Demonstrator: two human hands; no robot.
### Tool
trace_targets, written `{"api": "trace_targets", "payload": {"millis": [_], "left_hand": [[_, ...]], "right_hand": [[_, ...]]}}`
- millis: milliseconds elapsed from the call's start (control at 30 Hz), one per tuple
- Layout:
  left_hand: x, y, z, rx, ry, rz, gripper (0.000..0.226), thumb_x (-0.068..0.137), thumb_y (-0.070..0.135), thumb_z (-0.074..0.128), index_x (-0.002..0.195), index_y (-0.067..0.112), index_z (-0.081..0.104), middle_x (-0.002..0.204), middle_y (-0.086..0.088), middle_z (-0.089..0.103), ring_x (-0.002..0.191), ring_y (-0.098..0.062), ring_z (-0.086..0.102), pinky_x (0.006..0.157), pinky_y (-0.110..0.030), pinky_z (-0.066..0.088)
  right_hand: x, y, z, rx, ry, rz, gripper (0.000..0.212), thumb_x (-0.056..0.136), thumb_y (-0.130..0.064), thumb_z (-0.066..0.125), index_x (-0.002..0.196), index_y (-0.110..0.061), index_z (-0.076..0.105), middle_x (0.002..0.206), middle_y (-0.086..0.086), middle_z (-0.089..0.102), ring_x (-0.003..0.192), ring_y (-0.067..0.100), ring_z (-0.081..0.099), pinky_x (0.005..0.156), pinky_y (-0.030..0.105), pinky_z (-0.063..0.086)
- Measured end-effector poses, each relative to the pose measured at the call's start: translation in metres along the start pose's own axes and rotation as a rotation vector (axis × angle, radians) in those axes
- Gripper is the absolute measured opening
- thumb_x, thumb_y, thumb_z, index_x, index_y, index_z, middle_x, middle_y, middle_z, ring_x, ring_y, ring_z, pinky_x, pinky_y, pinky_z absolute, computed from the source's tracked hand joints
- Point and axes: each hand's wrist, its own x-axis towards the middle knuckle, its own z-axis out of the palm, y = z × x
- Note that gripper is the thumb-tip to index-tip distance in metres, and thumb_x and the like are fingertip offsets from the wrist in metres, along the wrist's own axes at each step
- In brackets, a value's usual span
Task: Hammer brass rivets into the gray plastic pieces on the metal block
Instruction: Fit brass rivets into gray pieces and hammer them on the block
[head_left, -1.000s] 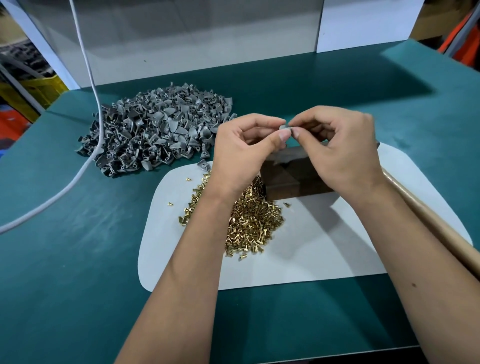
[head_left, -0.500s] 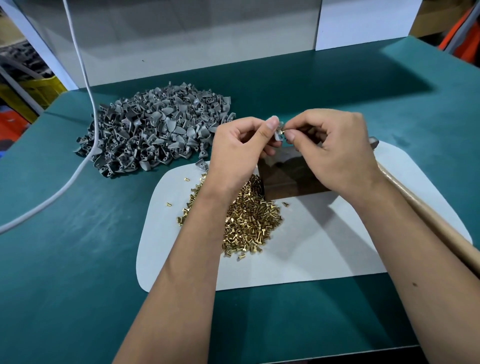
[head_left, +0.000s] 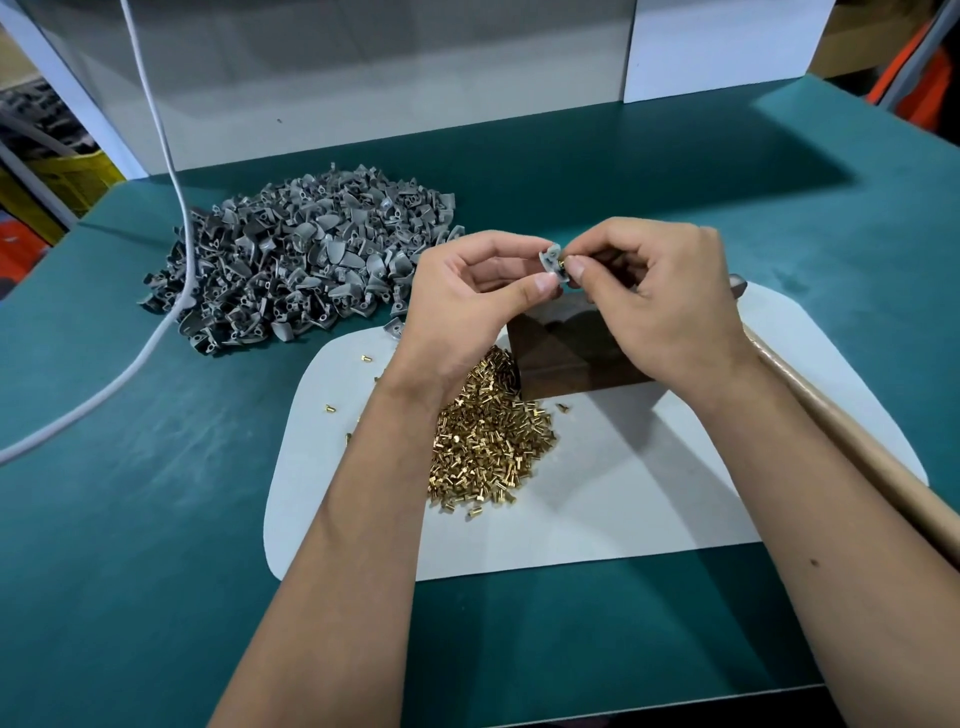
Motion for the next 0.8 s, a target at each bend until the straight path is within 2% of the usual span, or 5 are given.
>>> {"api": "trace_targets", "payload": {"millis": [133,200,533,800], "left_hand": [[0.0002,-0.0022,0.0012,0.010,0.012,-0.032,0.023,0.084,-0.008,0.076,0.105,0.000,0.075,0.089,-0.015,0.077,0.081,-0.023,0.074,0.081,-0.032,0.061],[0.0001,-0.0026,0.0018,0.000,0.018,-0.046,0.023,0.084,-0.008,0.076,0.106,-0.002,0.075,0.090,-0.017,0.077,0.082,-0.024,0.074,0.080,-0.031,0.061],[-0.0014,-0.0010,0.0026,-0.052,0.011,-0.093,0.018,0.084,-0.007,0.075,0.101,-0.001,0.075,0.085,-0.015,0.078,0.073,-0.021,0.075,0.072,-0.024,0.060],[-0.0028,-0.0004,0.0049,-0.080,0.001,-0.082,0.019,0.083,-0.010,0.075,0.100,-0.002,0.074,0.082,-0.014,0.078,0.074,-0.021,0.076,0.072,-0.024,0.060]], "right_hand": [[-0.0006,0.0022,0.0004,-0.107,-0.020,-0.057,0.007,0.091,-0.013,0.071,0.089,-0.014,0.078,0.076,-0.011,0.069,0.075,0.005,0.062,0.070,0.006,0.040],[-0.0005,0.0035,0.0000,-0.142,-0.020,-0.078,0.007,0.090,-0.014,0.071,0.088,-0.013,0.078,0.077,-0.008,0.070,0.074,0.005,0.060,0.070,0.005,0.038],[-0.0015,0.0034,-0.0002,-0.151,0.011,-0.097,0.006,0.087,-0.011,0.072,0.083,-0.010,0.076,0.072,-0.005,0.070,0.073,0.008,0.059,0.066,0.005,0.037],[-0.0020,0.0041,0.0007,-0.137,0.007,-0.072,0.007,0.086,-0.011,0.071,0.082,-0.011,0.076,0.071,-0.003,0.071,0.066,0.011,0.062,0.065,0.018,0.046]]}}
